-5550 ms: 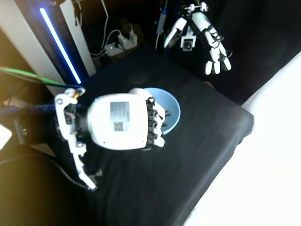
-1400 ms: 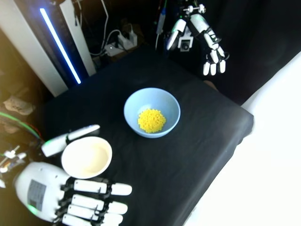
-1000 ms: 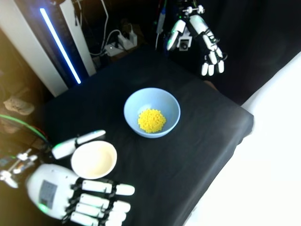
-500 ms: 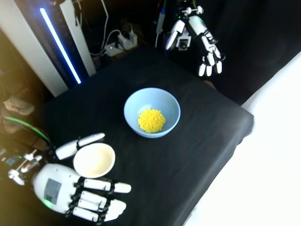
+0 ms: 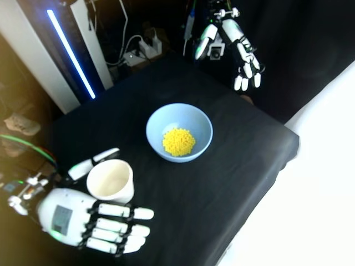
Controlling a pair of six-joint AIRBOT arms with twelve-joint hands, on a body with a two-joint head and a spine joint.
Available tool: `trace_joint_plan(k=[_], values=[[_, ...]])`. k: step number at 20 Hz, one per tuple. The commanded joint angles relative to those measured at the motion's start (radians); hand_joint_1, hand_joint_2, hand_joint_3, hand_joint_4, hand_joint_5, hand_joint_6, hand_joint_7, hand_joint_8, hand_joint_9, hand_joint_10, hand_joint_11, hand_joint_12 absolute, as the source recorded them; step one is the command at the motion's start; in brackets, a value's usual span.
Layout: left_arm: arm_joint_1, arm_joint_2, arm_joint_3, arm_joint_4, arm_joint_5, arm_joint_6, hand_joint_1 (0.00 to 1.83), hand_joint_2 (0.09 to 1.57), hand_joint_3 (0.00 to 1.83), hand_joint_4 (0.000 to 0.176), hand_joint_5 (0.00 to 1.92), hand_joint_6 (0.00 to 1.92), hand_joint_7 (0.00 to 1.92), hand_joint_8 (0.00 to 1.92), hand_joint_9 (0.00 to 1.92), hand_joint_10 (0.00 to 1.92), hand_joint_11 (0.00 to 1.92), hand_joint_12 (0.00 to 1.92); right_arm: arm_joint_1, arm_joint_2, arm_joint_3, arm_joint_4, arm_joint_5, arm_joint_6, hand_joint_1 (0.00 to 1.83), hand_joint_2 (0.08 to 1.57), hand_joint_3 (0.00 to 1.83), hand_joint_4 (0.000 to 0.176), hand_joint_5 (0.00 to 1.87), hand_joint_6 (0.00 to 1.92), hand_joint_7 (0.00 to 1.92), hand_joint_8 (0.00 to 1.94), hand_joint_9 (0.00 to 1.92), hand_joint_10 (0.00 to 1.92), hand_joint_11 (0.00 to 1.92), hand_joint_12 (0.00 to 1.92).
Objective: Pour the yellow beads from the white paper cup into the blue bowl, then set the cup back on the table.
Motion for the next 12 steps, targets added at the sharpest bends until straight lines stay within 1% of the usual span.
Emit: trace_joint_plan(k=[1,2,3,4,5,6,8,9,10,11,12], values=[[-0.002,0.000,0.001,-0.017,-0.129,-0.007,0.34,0.97,0.00,0.083,0.07,0.00,0.56,0.00,0.42,0.00,0.00,0.40,0.003,0.014,0.000,0.026,0.119,0.007,0.48,0.54,0.00,0.176,0.00,0.00,0.00,0.00,0.00,0.00,0.00,0.33],[-0.002,0.000,0.001,-0.017,-0.129,-0.007,0.34,0.96,0.00,0.095,0.07,0.00,0.57,0.00,0.42,0.00,0.00,0.32,0.003,0.024,-0.002,0.022,0.119,0.007,0.46,0.55,0.01,0.176,0.00,0.00,0.00,0.00,0.00,0.00,0.00,0.32],[-0.003,0.001,0.001,-0.017,-0.129,-0.007,0.33,0.95,0.00,0.093,0.07,0.00,0.58,0.01,0.42,0.00,0.00,0.31,0.003,0.037,-0.004,0.013,0.118,0.007,0.50,0.56,0.00,0.176,0.00,0.00,0.00,0.00,0.00,0.00,0.00,0.21],[-0.003,0.001,0.001,-0.017,-0.129,-0.007,0.32,0.95,0.00,0.089,0.07,0.00,0.58,0.00,0.42,0.00,0.01,0.31,0.003,0.039,-0.004,-0.004,0.117,0.007,0.50,0.53,0.00,0.176,0.00,0.00,0.00,0.00,0.00,0.00,0.00,0.14],[-0.003,0.000,0.001,-0.020,-0.132,-0.007,0.33,0.95,0.00,0.100,0.08,0.00,0.58,0.00,0.41,0.00,0.00,0.28,0.003,0.039,-0.005,-0.011,0.115,0.006,0.48,0.52,0.00,0.176,0.00,0.00,0.00,0.00,0.00,0.00,0.00,0.13],[-0.003,0.000,0.000,-0.023,-0.136,-0.007,0.32,0.95,0.00,0.092,0.07,0.00,0.58,0.00,0.42,0.00,0.02,0.29,0.003,0.040,-0.005,-0.012,0.114,0.006,0.46,0.53,0.00,0.176,0.00,0.00,0.00,0.00,0.00,0.00,0.00,0.13],[-0.002,-0.001,0.000,-0.025,-0.140,-0.007,0.31,0.95,0.00,0.083,0.06,0.00,0.57,0.00,0.41,0.00,0.00,0.28,0.003,0.055,-0.010,-0.015,0.112,0.006,0.51,0.51,0.00,0.176,0.00,0.00,0.00,0.00,0.00,0.00,0.00,0.05],[-0.002,0.000,0.000,-0.025,-0.142,-0.007,0.31,0.94,0.00,0.074,0.05,0.00,0.56,0.00,0.42,0.00,0.00,0.26,0.003,0.071,-0.020,-0.016,0.112,0.005,0.52,0.49,0.00,0.176,0.00,0.00,0.00,0.00,0.00,0.00,0.01,0.05],[-0.002,0.002,-0.001,-0.027,-0.146,-0.007,0.31,0.93,0.00,0.075,0.05,0.00,0.55,0.00,0.43,0.01,0.01,0.26,0.003,0.089,-0.033,-0.022,0.112,0.003,0.57,0.48,0.00,0.176,0.00,0.00,0.00,0.00,0.00,0.00,0.00,0.05],[-0.002,0.006,-0.004,-0.038,-0.150,-0.007,0.31,0.91,0.00,0.088,0.04,0.00,0.52,0.00,0.37,0.01,0.00,0.13,0.004,0.122,-0.058,-0.031,0.113,-0.011,0.61,0.48,0.00,0.176,0.00,0.00,0.00,0.00,0.00,0.00,0.01,0.05],[0.003,0.011,-0.004,-0.054,-0.148,-0.007,0.30,0.92,0.00,0.085,0.04,0.00,0.51,0.00,0.35,0.00,0.00,0.05,0.004,0.155,-0.086,-0.039,0.113,-0.020,0.56,0.52,0.01,0.176,0.00,0.00,0.00,0.00,0.00,0.00,0.02,0.06]])
